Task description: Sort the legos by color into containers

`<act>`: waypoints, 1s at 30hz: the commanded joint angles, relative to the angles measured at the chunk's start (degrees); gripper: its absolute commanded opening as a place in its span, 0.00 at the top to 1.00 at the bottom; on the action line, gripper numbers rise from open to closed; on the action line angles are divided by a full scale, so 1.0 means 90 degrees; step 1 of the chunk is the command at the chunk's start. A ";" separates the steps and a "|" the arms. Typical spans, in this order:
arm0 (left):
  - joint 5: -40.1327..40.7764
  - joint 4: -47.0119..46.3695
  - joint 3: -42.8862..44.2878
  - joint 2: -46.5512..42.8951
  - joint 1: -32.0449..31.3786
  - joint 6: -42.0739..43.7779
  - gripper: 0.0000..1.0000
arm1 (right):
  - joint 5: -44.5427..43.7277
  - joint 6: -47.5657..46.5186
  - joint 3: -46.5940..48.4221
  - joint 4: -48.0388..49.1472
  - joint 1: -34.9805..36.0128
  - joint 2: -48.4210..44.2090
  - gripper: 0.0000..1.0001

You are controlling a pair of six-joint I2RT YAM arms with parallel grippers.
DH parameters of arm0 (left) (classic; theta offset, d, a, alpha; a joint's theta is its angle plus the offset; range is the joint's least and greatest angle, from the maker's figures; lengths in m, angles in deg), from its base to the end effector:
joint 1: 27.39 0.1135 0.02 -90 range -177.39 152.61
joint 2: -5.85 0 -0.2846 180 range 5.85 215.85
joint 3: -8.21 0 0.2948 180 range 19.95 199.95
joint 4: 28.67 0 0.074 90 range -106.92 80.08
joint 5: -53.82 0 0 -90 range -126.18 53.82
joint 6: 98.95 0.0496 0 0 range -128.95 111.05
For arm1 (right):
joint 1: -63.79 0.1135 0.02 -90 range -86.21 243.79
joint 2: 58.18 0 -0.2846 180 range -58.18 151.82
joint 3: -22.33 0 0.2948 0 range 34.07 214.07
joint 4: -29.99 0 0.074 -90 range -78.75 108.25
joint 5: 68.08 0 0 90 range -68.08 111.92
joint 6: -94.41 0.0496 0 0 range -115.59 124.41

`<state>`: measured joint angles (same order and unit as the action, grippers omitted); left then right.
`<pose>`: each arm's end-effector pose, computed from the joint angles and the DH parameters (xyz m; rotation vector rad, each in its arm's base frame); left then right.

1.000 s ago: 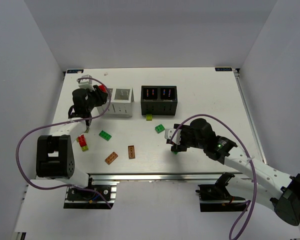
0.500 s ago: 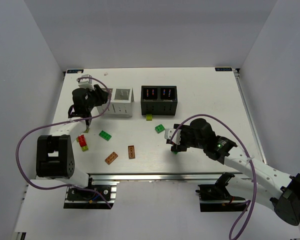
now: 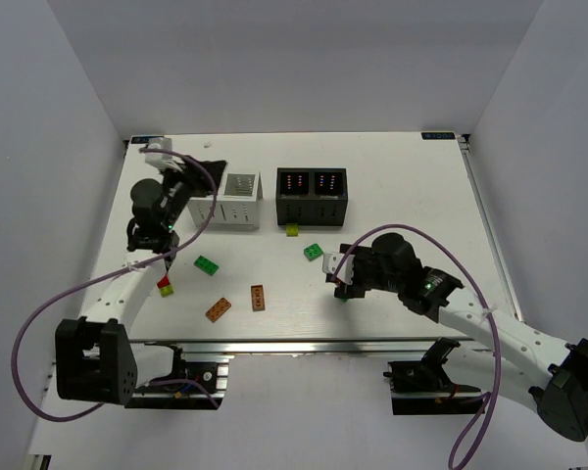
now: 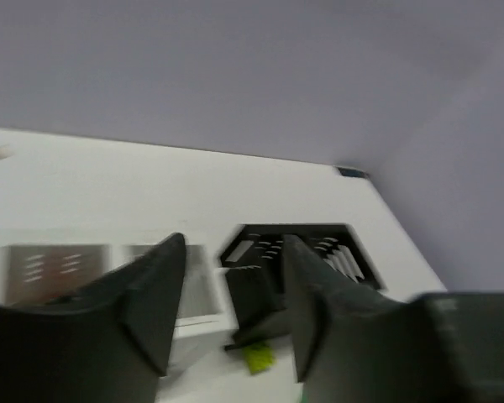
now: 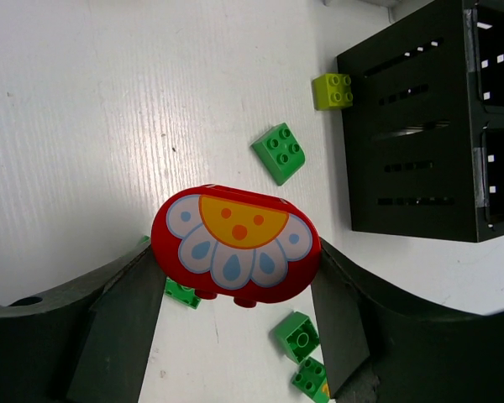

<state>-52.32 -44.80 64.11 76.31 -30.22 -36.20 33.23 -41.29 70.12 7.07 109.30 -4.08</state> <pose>0.3307 -0.0302 0.3109 -0.1079 1.5752 -0.6306 0.1705 0.1874 0.2518 -1.5654 1.3642 0.2032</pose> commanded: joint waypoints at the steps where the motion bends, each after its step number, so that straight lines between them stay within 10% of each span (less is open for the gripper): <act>1: -0.1125 -0.0185 0.0160 -0.0026 -0.0933 -0.0606 0.37 | 0.0013 0.0115 -0.0148 0.0470 0.0030 -0.0074 1.00; 11: -0.2337 -0.0320 0.0122 0.0637 -0.2789 -0.0966 0.25 | -0.0104 0.0662 -0.0490 0.1513 -0.0165 -0.0845 1.00; 30: -0.2679 -0.0135 0.0249 0.1576 -0.4246 -0.0899 0.20 | -0.0280 0.1044 -0.0715 0.2092 -0.0350 -0.1129 1.00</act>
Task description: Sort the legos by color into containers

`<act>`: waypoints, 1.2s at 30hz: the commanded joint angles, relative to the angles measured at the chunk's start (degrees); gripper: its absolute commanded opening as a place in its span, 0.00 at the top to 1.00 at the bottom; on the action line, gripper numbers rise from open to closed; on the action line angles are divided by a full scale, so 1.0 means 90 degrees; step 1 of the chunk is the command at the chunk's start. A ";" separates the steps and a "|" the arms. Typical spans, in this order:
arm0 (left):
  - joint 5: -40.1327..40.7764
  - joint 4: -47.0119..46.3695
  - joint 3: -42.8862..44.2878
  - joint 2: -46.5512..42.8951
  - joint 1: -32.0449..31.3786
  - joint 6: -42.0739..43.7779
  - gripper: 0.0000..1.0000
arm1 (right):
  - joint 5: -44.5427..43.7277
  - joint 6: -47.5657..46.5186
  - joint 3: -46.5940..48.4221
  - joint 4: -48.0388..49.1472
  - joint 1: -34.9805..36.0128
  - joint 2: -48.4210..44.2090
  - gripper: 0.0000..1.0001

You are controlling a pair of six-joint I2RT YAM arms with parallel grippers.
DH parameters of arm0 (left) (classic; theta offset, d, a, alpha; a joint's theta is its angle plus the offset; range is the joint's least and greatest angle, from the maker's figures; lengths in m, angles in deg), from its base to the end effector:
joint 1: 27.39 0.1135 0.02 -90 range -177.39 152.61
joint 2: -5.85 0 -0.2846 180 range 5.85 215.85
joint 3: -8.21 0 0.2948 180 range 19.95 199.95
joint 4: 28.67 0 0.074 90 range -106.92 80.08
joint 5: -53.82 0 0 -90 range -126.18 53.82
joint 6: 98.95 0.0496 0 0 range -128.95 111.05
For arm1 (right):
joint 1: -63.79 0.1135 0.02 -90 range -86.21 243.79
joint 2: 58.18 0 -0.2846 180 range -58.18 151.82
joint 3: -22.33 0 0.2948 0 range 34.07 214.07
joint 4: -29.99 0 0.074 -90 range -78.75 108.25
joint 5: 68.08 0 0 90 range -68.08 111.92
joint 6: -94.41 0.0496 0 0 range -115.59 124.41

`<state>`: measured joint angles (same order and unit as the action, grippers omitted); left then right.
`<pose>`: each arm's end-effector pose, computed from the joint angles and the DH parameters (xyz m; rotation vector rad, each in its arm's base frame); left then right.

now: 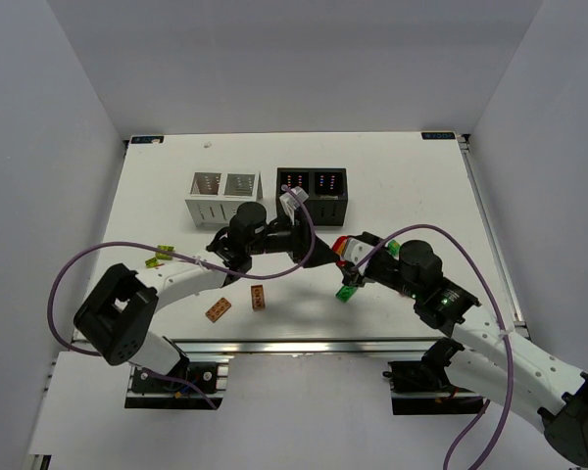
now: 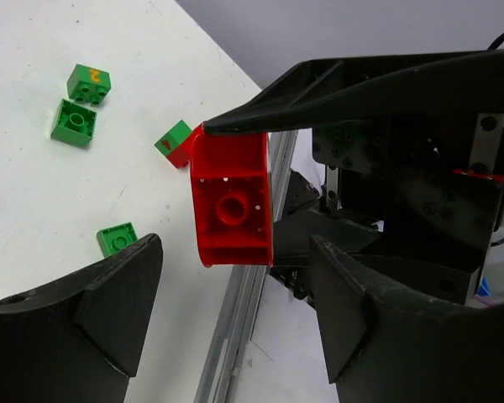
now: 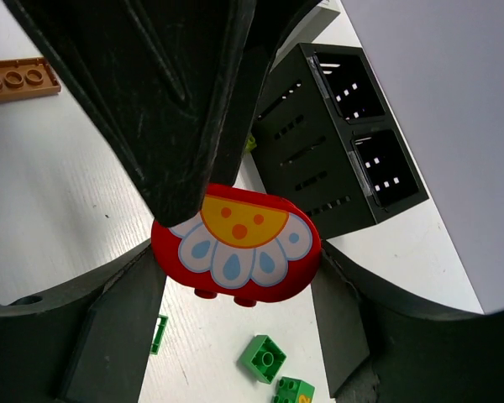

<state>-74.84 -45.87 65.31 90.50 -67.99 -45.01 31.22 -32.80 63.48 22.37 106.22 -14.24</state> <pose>0.2575 -0.2615 0.2403 0.6333 1.8845 -1.5119 0.1647 0.1614 0.2744 -1.2122 1.2686 0.2087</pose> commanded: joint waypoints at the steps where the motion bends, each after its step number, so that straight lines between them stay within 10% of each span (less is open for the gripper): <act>1: -0.0197 0.0004 0.0135 0.0019 -0.0069 0.0080 0.20 | -0.0066 0.0101 0.0014 0.0411 -0.0018 0.0010 1.00; 25: -0.0334 -0.0416 0.0086 0.0058 -0.0177 -0.0144 0.34 | 0.0578 0.0023 0.0053 0.0109 -0.0018 0.0146 1.00; 36: -0.0647 -0.0602 0.0155 0.0215 -0.0186 -0.0301 0.88 | 0.0520 0.0004 0.0053 0.0099 -0.0018 0.0176 0.77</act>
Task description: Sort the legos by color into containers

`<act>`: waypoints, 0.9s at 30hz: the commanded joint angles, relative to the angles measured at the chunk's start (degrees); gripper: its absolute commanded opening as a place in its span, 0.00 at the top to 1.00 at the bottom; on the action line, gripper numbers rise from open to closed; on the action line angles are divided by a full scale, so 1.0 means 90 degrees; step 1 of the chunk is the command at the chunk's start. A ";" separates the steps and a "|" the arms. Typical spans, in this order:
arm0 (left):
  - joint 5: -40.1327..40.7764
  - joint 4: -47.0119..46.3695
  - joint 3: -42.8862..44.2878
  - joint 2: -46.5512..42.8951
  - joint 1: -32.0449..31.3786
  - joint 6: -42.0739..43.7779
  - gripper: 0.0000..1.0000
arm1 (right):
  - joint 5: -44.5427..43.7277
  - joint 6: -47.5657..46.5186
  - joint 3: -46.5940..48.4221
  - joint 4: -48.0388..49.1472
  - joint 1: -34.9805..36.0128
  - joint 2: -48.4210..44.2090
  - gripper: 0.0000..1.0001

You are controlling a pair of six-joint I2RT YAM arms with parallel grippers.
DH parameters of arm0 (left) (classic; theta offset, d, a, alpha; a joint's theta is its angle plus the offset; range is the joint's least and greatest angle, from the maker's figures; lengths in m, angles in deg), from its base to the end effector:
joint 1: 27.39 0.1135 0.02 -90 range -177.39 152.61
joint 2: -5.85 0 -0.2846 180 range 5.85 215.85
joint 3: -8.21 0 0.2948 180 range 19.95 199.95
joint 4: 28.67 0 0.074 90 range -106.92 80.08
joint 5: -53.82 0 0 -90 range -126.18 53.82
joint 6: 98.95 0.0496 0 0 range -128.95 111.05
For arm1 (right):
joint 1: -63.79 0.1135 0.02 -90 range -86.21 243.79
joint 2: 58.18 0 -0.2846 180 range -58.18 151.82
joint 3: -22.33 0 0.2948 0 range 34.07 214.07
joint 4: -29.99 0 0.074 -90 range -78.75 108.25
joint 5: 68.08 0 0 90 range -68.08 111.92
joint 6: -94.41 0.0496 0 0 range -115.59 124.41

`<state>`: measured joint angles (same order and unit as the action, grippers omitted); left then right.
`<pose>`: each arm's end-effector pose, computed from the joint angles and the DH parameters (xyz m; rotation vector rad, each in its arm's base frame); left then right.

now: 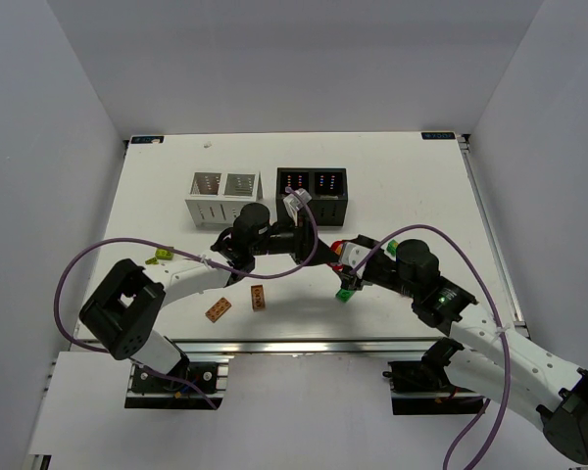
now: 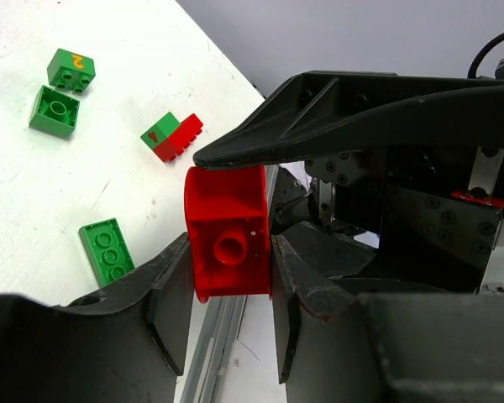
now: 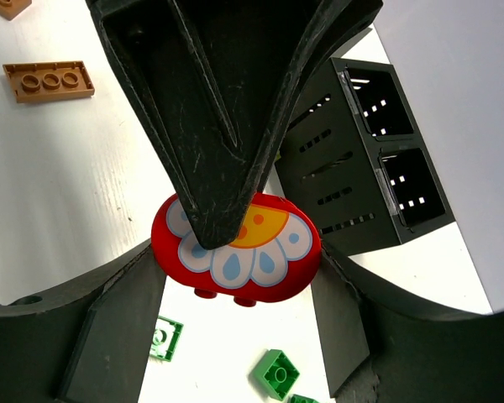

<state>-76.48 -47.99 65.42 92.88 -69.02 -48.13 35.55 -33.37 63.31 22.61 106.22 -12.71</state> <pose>0.2560 -0.2704 0.2307 0.6301 1.9169 -1.5797 0.1648 0.1664 0.2682 -1.2727 1.2444 0.2699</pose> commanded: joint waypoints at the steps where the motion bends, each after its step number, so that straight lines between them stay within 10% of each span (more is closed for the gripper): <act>1: -0.0445 -0.0366 0.0143 -0.0050 -0.0072 0.0066 0.91 | 0.0019 0.0067 0.0072 0.0072 -0.0008 -0.0004 0.73; 8: 0.0471 0.0571 0.0231 -0.0790 0.0326 0.0954 1.00 | -0.0303 0.0018 0.0092 0.0072 -0.0008 -0.0092 0.11; 20: 0.2268 0.1185 0.0123 -0.2061 0.2884 0.1559 1.00 | -0.0479 -0.0119 0.0199 -0.0084 -0.0018 -0.0121 0.11; 23: 0.2835 0.1391 0.0162 -0.2228 0.3384 0.1832 1.00 | -0.0333 -0.0089 0.0277 -0.0181 -0.0018 -0.0121 0.29; 24: 0.2972 0.1372 0.0153 -0.2228 0.3501 0.1834 1.00 | -0.0236 -0.0080 0.0297 -0.0259 -0.0018 -0.0121 0.61; 27: 0.3178 0.1275 0.0123 -0.2062 0.3940 0.1863 1.00 | -0.0215 -0.0041 0.0346 -0.0299 -0.0008 -0.0121 1.00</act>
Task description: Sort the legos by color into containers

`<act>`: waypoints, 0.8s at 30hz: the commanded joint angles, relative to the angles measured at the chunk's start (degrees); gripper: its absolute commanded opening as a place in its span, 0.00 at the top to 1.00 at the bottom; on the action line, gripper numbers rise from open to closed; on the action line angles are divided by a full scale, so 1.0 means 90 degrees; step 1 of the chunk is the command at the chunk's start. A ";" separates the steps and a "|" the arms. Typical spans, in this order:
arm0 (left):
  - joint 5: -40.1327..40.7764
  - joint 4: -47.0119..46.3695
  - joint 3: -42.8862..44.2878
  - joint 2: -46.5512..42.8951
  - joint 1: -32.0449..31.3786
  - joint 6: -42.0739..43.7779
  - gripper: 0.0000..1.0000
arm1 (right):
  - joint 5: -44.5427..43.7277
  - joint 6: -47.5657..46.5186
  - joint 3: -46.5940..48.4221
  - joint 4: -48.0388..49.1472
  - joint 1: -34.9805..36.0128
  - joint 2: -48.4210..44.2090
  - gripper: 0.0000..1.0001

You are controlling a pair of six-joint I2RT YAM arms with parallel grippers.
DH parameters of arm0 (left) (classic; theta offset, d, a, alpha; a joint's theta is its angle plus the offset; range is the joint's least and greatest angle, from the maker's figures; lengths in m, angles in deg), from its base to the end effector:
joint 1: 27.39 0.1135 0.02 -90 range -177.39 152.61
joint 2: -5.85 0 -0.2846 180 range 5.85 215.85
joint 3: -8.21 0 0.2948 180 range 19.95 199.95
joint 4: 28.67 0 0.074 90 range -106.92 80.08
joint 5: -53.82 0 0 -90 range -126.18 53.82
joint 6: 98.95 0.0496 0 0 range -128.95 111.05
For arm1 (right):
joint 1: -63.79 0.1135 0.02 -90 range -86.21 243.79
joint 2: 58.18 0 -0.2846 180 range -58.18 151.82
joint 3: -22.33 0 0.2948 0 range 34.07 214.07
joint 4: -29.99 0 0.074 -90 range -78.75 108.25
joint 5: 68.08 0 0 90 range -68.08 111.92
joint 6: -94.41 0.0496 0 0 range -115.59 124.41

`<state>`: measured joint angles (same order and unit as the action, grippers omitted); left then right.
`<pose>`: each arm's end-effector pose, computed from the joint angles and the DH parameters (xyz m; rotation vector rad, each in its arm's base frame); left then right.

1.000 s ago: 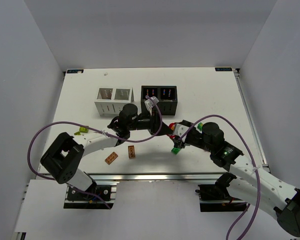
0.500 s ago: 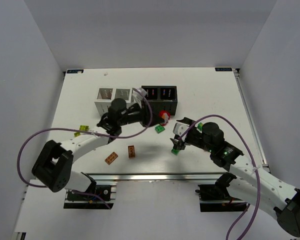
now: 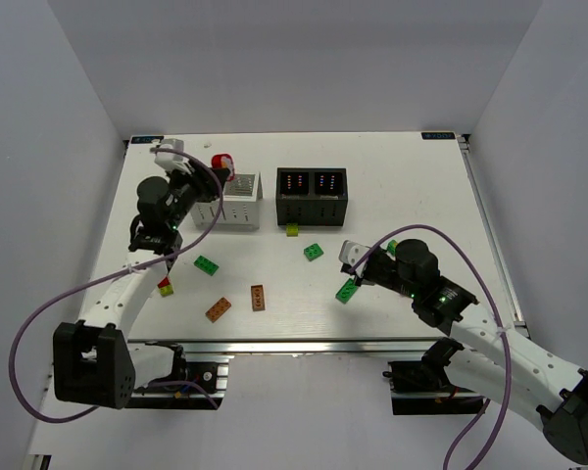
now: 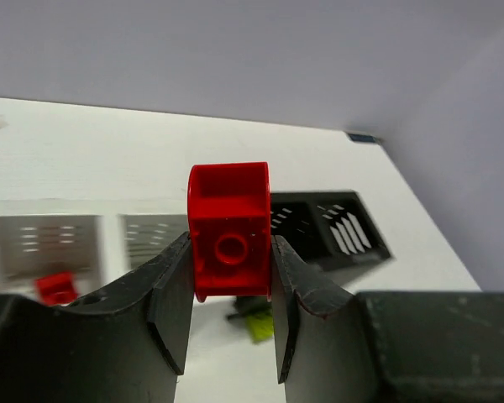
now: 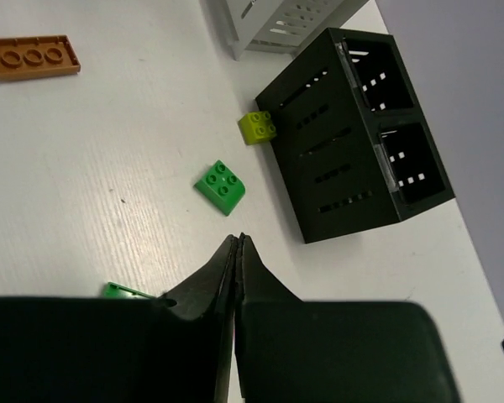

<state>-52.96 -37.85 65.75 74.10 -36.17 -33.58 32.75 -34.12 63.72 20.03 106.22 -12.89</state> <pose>0.3196 -0.0639 0.3198 0.0071 1.6393 -0.6833 0.1657 0.1641 0.2663 -1.2764 1.2886 0.2196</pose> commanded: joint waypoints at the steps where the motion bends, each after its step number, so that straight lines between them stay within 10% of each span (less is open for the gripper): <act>1: 0.0623 0.0090 0.0087 0.0179 0.0504 0.0236 1.00 | 0.0076 0.0071 0.0280 0.0036 -0.0008 -0.0121 1.00; 24: 0.0946 0.0343 0.0770 0.1831 0.0965 0.1183 0.97 | 0.0027 0.0023 0.0231 0.0105 -0.0008 -0.0395 0.92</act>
<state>-45.31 -35.40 69.99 90.43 -27.60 -24.35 32.75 -33.70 63.87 19.66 106.22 -15.77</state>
